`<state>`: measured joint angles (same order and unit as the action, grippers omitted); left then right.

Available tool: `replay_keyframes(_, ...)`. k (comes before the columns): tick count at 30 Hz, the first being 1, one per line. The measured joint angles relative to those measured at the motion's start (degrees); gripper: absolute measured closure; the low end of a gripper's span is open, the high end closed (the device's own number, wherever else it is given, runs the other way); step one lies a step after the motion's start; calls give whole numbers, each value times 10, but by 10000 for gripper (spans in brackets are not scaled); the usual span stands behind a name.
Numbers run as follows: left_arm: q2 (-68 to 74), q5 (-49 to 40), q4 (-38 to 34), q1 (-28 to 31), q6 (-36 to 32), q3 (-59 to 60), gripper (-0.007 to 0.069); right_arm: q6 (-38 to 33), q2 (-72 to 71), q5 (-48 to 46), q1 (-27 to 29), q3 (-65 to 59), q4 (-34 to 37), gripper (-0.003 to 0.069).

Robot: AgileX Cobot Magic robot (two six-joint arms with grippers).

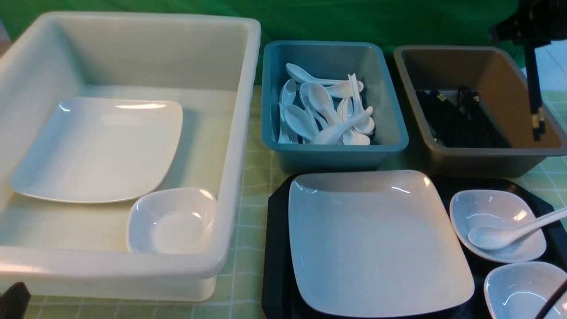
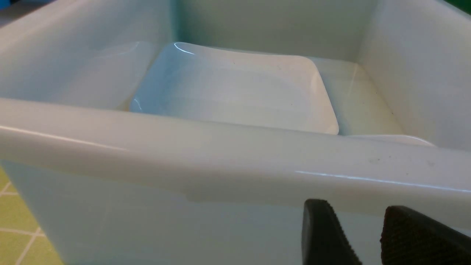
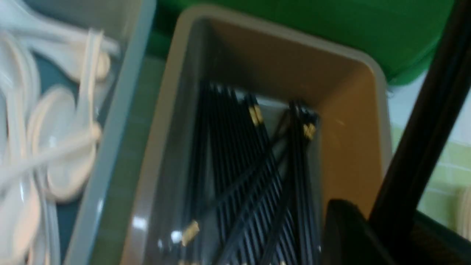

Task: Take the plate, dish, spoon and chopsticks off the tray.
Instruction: Use the right arm to put the chopsticks into the small storage box on the right, then use the right arm to grab a soup spoon from the plate

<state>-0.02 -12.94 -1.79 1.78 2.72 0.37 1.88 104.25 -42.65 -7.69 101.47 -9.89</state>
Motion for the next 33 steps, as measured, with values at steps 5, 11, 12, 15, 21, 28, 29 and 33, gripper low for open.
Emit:
replay_keyframes(5,0,0,0,0,0,0,401,15,105,20,20,98,50,570)
replay_keyframes(11,0,0,0,0,1,0,401,70,196,32,38,149,60,567)
replay_keyframes(12,0,0,0,0,1,0,401,82,206,31,40,149,60,558)
replay_keyframes(15,0,0,1,0,1,0,401,95,224,16,44,149,61,498)
replay_keyframes(21,0,0,1,0,1,0,401,82,216,-61,44,171,69,279)
replay_keyframes(28,0,0,1,0,1,0,401,-31,130,-176,44,207,63,431)
replay_keyframes(29,0,0,1,0,1,0,401,-47,117,-198,44,209,60,464)
replay_keyframes(33,0,0,2,0,1,0,401,-72,58,-257,52,207,35,627)
